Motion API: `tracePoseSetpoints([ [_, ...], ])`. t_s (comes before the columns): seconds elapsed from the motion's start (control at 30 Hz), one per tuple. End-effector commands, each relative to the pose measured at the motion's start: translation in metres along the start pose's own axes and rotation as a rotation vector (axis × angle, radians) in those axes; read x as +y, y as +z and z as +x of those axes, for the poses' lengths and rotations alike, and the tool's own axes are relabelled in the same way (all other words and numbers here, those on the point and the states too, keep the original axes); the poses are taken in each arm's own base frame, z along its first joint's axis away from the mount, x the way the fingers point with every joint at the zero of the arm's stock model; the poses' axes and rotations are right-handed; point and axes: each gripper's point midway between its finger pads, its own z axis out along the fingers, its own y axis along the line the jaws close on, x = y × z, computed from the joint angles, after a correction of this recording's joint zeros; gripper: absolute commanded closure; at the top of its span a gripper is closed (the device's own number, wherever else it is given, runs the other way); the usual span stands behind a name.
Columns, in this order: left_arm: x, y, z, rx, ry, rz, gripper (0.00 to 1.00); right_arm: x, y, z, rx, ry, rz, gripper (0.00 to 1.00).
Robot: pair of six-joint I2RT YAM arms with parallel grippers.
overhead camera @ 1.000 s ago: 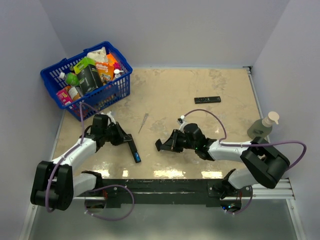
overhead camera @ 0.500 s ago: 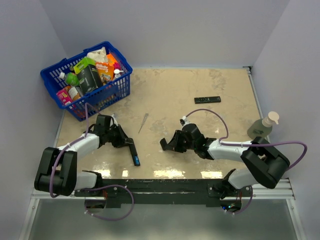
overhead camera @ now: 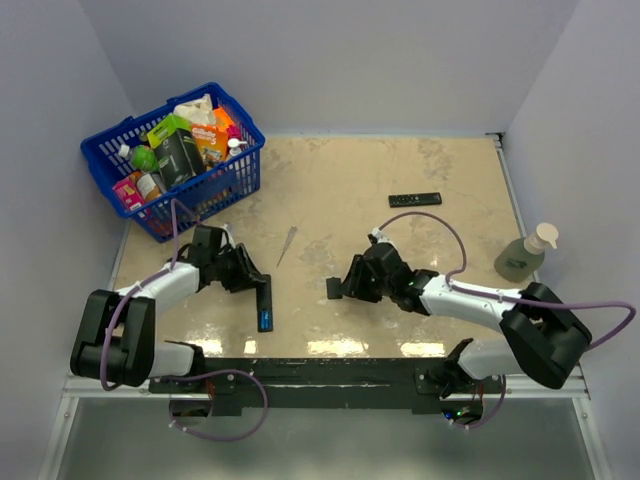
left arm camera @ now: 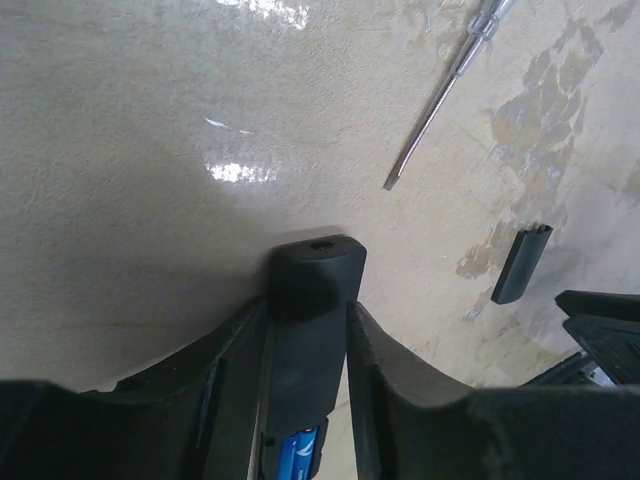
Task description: Unload the batteries from the remote control
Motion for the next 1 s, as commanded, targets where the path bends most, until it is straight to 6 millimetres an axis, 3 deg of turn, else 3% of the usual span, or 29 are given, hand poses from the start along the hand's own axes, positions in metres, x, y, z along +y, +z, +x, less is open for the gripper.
tracePoseSetpoints([
  [0.0,0.013,-0.001,-0.009,-0.030,0.031,-0.072,0.55,0.010,-0.015,-0.034,-0.105,-0.021,0.041,0.54],
  [0.17,0.001,-0.016,-0.022,-0.076,0.064,-0.065,0.46,0.020,-0.021,-0.071,-0.204,-0.029,0.128,0.50],
  [0.2,-0.008,-0.023,-0.030,-0.105,0.085,-0.047,0.45,0.007,-0.023,-0.081,-0.245,-0.022,0.222,0.50],
  [0.27,-0.018,-0.033,-0.034,-0.119,0.109,-0.019,0.29,0.005,-0.020,-0.102,-0.289,0.028,0.323,0.49],
  [0.3,-0.028,-0.043,-0.041,-0.153,0.142,0.010,0.21,-0.016,-0.023,-0.112,-0.317,0.029,0.445,0.49],
  [0.33,-0.033,-0.048,-0.042,-0.160,0.156,0.022,0.10,-0.005,-0.025,-0.134,-0.360,0.064,0.457,0.49],
  [0.37,-0.041,-0.055,-0.046,-0.176,0.173,0.045,0.07,-0.016,-0.027,-0.138,-0.354,0.066,0.530,0.49],
  [0.4,-0.046,-0.062,-0.048,-0.196,0.201,0.062,0.05,-0.033,-0.014,-0.144,-0.340,0.072,0.610,0.49],
  [0.43,-0.047,-0.066,-0.047,-0.195,0.210,0.061,0.00,-0.026,-0.016,-0.169,-0.397,0.086,0.626,0.50],
  [0.5,-0.055,-0.077,-0.049,-0.213,0.254,0.085,0.00,-0.059,-0.005,-0.179,-0.369,0.111,0.763,0.51],
  [0.53,-0.057,-0.080,-0.047,-0.212,0.266,0.094,0.00,-0.056,-0.005,-0.199,-0.402,0.153,0.768,0.51],
  [0.6,-0.066,-0.089,-0.046,-0.228,0.309,0.136,0.00,-0.082,0.004,-0.210,-0.385,0.210,0.834,0.50],
  [0.63,-0.070,-0.091,-0.047,-0.239,0.322,0.152,0.00,-0.080,0.005,-0.226,-0.411,0.246,0.825,0.49],
  [0.7,-0.075,-0.095,-0.043,-0.249,0.338,0.191,0.00,-0.099,0.005,-0.237,-0.409,0.320,0.879,0.43],
  [0.73,-0.078,-0.096,-0.043,-0.256,0.345,0.209,0.00,-0.099,0.013,-0.249,-0.422,0.344,0.883,0.41],
  [0.77,-0.081,-0.097,-0.041,-0.247,0.354,0.231,0.00,-0.111,0.010,-0.252,-0.424,0.368,0.932,0.39],
  [0.97,-0.091,-0.108,-0.040,-0.276,0.394,0.273,0.00,-0.127,0.024,-0.285,-0.468,0.532,0.965,0.29],
])
